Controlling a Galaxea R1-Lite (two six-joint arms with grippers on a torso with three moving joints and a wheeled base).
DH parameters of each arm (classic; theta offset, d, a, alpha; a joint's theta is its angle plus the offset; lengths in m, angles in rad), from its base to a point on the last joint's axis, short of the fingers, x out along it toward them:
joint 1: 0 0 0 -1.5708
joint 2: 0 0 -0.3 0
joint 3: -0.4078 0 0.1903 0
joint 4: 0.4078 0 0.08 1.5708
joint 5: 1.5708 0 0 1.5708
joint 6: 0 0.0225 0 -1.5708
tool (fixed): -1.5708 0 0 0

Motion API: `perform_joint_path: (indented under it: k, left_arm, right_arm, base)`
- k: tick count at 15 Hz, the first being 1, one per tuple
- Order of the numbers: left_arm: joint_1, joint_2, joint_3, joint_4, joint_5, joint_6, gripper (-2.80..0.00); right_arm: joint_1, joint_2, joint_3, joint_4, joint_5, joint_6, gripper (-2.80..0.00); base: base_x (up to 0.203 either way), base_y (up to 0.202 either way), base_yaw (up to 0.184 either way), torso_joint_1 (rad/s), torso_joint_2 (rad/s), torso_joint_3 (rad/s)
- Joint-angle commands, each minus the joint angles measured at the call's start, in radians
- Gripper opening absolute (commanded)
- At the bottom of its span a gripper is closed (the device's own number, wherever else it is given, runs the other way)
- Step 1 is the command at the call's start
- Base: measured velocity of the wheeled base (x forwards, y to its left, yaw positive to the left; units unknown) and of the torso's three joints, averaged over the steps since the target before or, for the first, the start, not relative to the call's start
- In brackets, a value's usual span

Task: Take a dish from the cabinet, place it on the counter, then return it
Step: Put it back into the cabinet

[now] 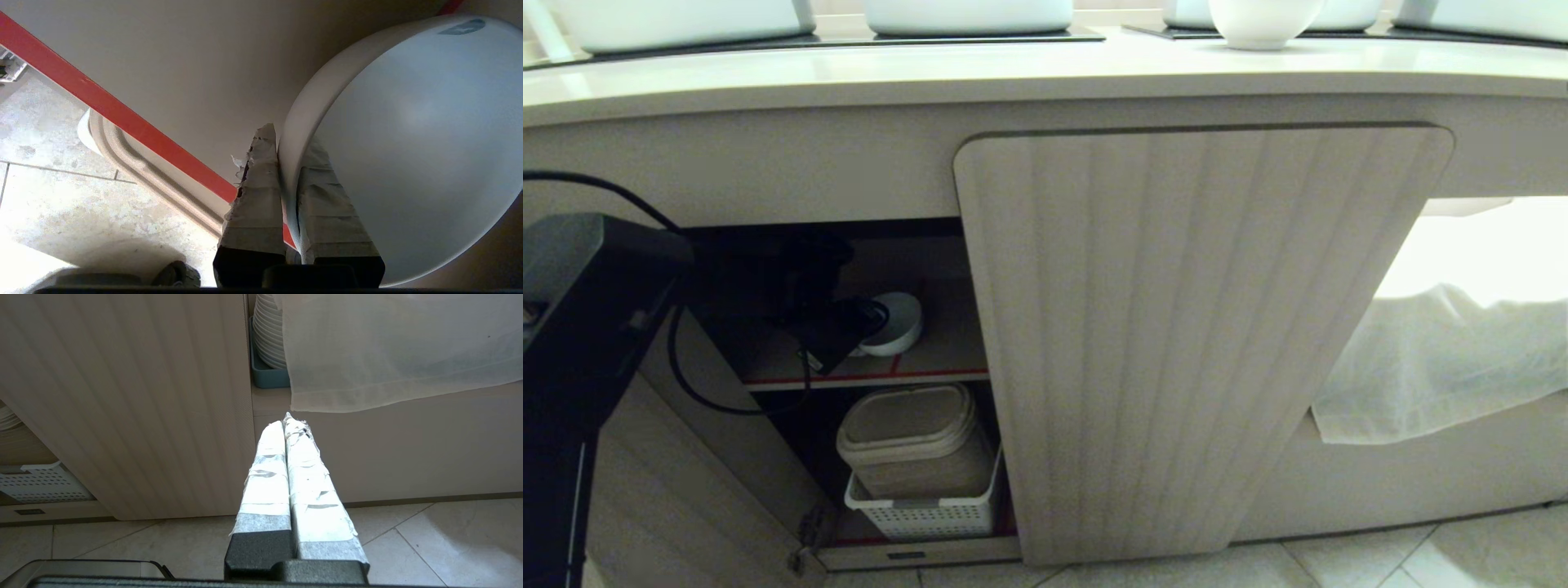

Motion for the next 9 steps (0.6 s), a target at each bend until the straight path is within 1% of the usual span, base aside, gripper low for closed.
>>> perform_joint_path:
  k: [1, 9]
  left_arm:
    - [-0.001, -0.005, 0.002, 0.002, 0.001, -0.005, -2.8]
    - [-0.001, -0.009, 0.0, 0.002, 0.007, -0.002, -2.8]
  right_arm:
    - [0.0, 0.0, 0.0, -0.001, 0.0, -0.001, -2.8]
    - [0.0, 0.0, 0.0, -0.001, 0.0, -0.001, -2.8]
  base:
    - [0.0, 0.0, 0.0, 0.0, 0.0, 0.0]
    - [0.0, 0.0, 0.0, 0.0, 0.0, 0.0]
